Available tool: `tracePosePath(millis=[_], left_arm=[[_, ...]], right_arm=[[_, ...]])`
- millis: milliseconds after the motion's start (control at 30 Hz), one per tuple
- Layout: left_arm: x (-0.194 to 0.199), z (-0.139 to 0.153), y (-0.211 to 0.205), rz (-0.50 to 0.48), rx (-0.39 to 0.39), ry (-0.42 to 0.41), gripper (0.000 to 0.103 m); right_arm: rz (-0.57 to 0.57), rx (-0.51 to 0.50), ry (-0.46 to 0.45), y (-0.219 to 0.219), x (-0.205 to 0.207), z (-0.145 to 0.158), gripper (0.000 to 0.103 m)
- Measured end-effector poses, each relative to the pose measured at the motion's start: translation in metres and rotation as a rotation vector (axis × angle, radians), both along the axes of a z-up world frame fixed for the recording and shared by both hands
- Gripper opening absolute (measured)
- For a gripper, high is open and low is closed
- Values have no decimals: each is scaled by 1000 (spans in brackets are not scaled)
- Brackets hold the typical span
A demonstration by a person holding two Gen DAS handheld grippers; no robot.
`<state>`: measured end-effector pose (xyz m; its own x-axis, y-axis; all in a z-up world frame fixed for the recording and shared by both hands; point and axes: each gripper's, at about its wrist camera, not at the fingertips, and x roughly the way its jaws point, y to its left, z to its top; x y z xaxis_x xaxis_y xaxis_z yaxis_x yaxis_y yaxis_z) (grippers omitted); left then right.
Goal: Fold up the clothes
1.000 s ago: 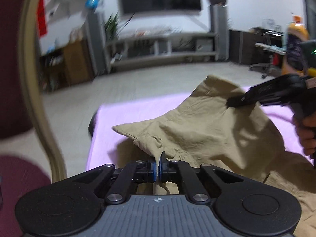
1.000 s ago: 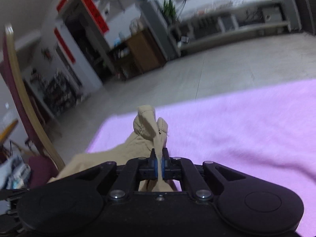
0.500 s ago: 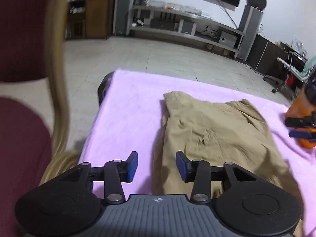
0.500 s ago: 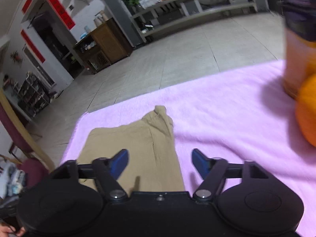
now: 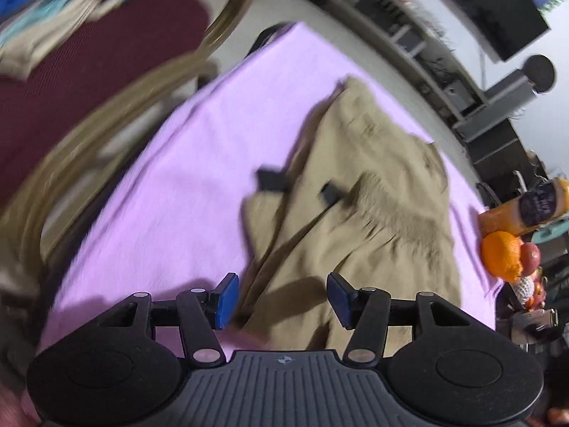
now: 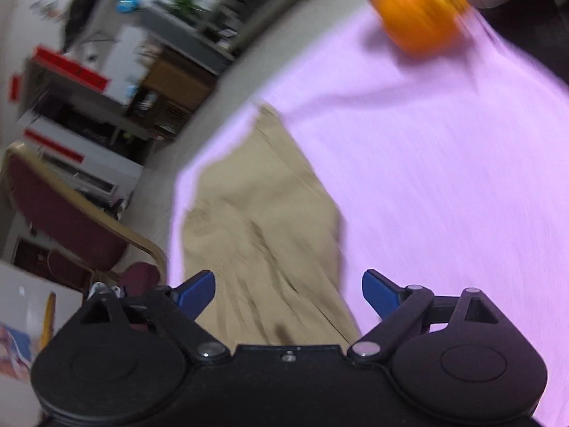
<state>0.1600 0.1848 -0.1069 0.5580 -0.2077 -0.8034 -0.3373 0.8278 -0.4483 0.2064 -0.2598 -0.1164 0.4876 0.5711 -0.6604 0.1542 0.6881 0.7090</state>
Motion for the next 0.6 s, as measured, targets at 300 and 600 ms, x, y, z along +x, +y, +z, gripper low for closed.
tracePosePath(millis=[300, 600], left_arm=[[10, -10, -28, -110, 185, -37, 54], [11, 8, -49, -187, 274, -97, 13]], right_arm=[[114, -69, -43, 22, 22, -38, 53], [118, -227, -96, 51, 19, -29, 4]])
